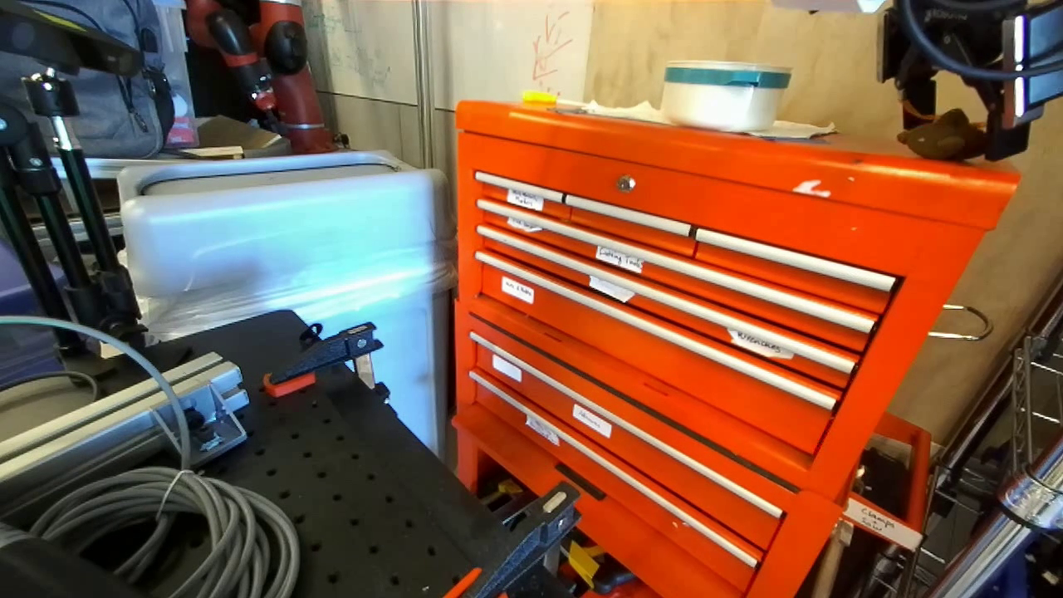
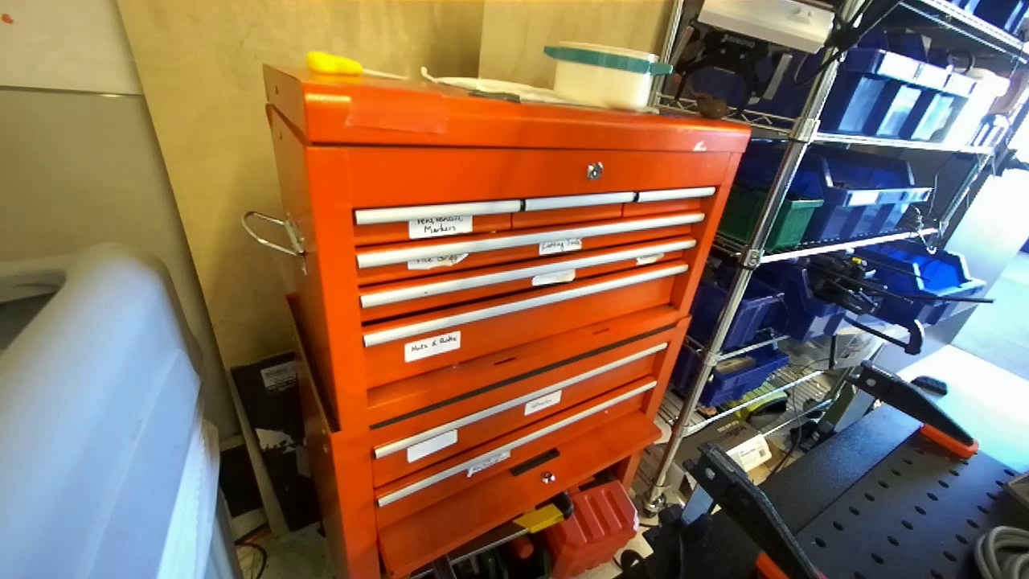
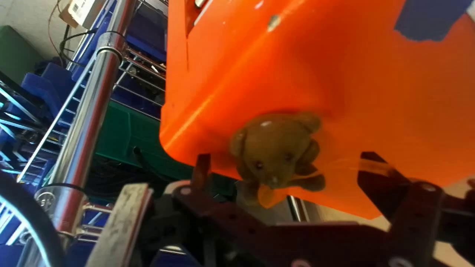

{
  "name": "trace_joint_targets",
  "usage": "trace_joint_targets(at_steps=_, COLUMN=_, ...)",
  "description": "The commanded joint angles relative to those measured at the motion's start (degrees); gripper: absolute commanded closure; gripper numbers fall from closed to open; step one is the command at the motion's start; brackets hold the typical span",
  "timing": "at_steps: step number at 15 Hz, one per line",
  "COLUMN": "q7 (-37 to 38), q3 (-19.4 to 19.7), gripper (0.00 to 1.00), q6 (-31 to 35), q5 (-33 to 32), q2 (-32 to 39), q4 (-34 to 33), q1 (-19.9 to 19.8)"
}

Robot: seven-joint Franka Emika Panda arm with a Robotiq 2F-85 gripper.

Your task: Move the doll to the left

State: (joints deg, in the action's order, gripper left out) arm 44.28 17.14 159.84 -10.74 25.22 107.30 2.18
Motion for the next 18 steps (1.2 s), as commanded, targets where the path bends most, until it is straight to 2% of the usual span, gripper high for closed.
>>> trace_joint_targets(at_steps=1, q7=0.1, q3=0.5, gripper=0.00, q6=-0.3, q5=0.8, q2=2.0, q4=-3.0, q1=1.5)
trace_joint_targets(at_steps=2, q7=0.0, q3=0.6, gripper=0.25, q6=-0.3, q5=0.7, q2=2.4, q4=-3.4, q1=1.8)
trace_joint_targets(at_steps=3, q7=0.0, q3=0.6, gripper=0.26, q6=-0.4, q5=0.7, q2=2.6, q4=-3.6, q1=2.0)
trace_joint_targets(at_steps=8, q7=-1.2, q3=0.4, gripper=0.64, q6=0.1, q5=0.0, q2=0.4, q4=-2.3, q1=3.0)
trace_joint_targets(at_steps=12, q7=-0.3, q3=-3.2, gripper=0.95, q6=1.3, q5=3.5, q2=-5.2, q4=0.4, q1=4.6)
trace_joint_targets(at_steps=14, q7=1.4, q3=-5.4, gripper=1.00, q6=-0.8, q5=6.4, q2=-8.3, q4=0.0, q1=5.9)
trace_joint_targets(at_steps=18, q7=5.3, q3=-7.3, gripper=0.97, q6=-1.6, q5=6.0, q2=-13.9, q4=0.4, q1=10.5)
